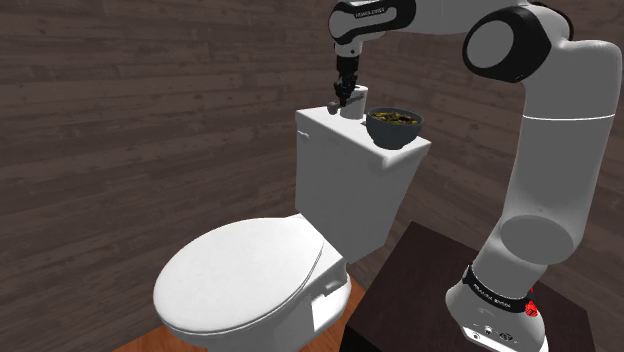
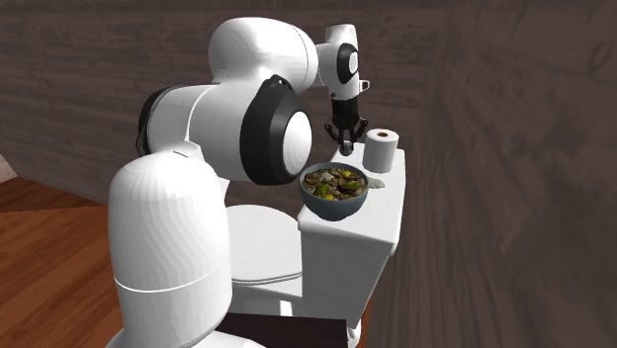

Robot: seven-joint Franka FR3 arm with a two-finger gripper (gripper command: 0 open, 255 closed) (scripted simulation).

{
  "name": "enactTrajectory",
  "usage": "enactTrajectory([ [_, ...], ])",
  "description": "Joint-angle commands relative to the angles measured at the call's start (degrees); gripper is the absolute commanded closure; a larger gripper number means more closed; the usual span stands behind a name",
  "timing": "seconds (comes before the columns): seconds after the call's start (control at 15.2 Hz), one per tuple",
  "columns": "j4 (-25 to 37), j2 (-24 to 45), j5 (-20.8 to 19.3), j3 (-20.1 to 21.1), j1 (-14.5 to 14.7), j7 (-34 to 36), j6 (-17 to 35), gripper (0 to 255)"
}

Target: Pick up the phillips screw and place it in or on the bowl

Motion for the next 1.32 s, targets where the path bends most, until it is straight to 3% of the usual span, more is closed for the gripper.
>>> enactTrajectory([
  [0.0, 1.72, 0.01, 0.01, 0.02, 0.05, -0.04, -1.73, 255],
  [0.73, 13.85, 2.49, 0.65, -0.1, -0.51, -1.24, -11.34, 255],
  [1.25, 26.72, 6.74, 1.57, -0.21, -1.52, -2.38, -19.92, 255],
])
